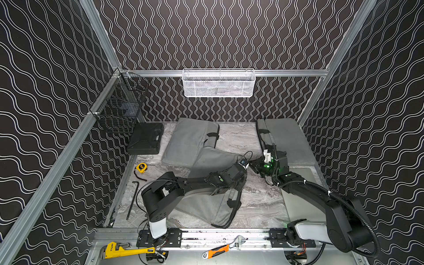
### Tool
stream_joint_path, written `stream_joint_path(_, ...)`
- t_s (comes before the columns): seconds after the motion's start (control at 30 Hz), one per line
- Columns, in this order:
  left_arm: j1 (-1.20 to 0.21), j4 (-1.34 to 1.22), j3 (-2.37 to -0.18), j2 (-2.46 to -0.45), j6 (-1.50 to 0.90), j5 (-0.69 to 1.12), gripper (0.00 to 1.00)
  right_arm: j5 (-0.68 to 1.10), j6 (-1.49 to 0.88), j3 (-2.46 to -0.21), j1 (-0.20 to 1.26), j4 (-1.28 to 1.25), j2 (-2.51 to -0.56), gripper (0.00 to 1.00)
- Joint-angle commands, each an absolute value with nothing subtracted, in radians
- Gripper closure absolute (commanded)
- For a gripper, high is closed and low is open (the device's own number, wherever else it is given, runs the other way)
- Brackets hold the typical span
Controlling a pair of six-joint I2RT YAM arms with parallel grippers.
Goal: Open the zippered laptop bag and take out the laptop
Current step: Unzip the zipper on the zippered laptop bag.
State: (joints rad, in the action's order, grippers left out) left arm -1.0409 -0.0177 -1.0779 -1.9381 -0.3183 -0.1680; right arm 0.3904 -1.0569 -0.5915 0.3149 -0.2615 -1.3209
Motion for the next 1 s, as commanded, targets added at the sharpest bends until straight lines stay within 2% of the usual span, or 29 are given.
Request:
stream_joint_path(0.0, -1.040, -0.076, -1.061, -1.909, -0.285, -0.134, 0.95, 0.382, -1.031, -0.610, 0.318, -0.278, -1.319, 1.00)
stream_joint_path(0.03, -1.040, -0.070, -1.057, -1.900, -0.273, -0.132, 1.00, 0.379, -1.027, -0.618, 0.316, -0.273, -1.324, 1.00)
stream_joint_path(0.67, -1.084, -0.059, -0.926, -1.767, -0.072, -0.051, 1.00, 0.295, -0.927, -0.830, 0.256, -0.202, -1.485, 1.00)
stream_joint_path(0.97, -1.097, -0.061, -0.876, -1.731, 0.007, -0.069, 1.00, 0.296, -0.897, -0.839, 0.209, -0.185, -1.499, 1.00)
